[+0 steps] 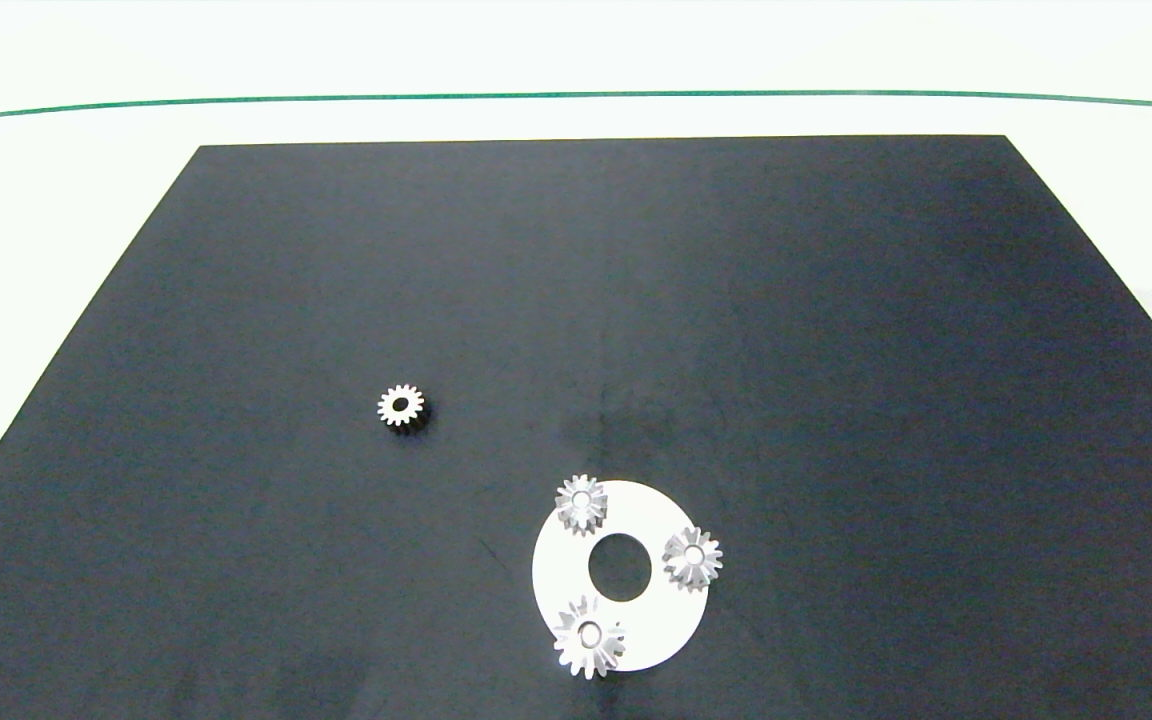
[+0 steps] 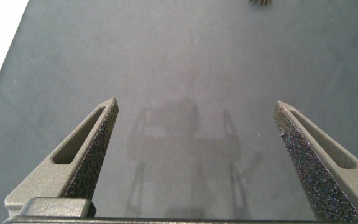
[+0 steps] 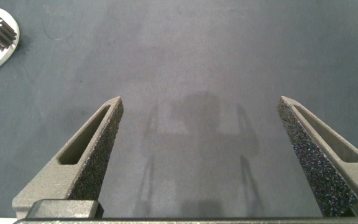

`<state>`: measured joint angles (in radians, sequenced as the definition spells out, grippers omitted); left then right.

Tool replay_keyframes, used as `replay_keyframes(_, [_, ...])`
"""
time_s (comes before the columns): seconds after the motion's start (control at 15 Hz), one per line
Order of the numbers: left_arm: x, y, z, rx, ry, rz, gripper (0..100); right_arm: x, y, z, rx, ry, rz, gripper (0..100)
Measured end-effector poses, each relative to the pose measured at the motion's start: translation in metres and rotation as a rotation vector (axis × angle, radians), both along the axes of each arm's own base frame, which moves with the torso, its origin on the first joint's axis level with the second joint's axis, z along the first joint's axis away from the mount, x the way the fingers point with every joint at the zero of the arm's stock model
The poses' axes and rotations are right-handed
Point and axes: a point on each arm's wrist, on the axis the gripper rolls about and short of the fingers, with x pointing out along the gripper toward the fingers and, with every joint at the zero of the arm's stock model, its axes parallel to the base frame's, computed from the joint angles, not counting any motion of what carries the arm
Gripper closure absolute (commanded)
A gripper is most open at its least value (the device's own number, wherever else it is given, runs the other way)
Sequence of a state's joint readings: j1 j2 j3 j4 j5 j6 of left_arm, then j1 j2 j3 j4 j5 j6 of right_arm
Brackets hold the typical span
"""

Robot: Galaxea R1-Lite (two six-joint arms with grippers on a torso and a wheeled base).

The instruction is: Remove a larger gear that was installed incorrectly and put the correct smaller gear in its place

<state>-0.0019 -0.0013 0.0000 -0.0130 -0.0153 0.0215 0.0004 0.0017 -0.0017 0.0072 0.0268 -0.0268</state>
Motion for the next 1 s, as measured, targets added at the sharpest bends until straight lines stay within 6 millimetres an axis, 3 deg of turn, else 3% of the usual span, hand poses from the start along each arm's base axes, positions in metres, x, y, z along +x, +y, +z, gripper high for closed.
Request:
replay_keyframes(0.53, [-0.001, 0.001, 0.006, 0.022, -0.004, 0.033, 0, -0.001, 0.000, 0.002, -0.015, -0.004, -0.013, 0])
replay_keyframes(0.8, [-0.008, 0.000, 0.056, 0.128, 0.050, 0.022, 0, -0.007, -0.001, 0.048, -0.021, -0.040, 0.029, 0])
replay_keyframes(1.0, [0.012, 0.000, 0.090, 0.265, 0.173, -0.010, 0, 0.006, -0.001, 0.084, -0.021, 0.038, 0.062, 0])
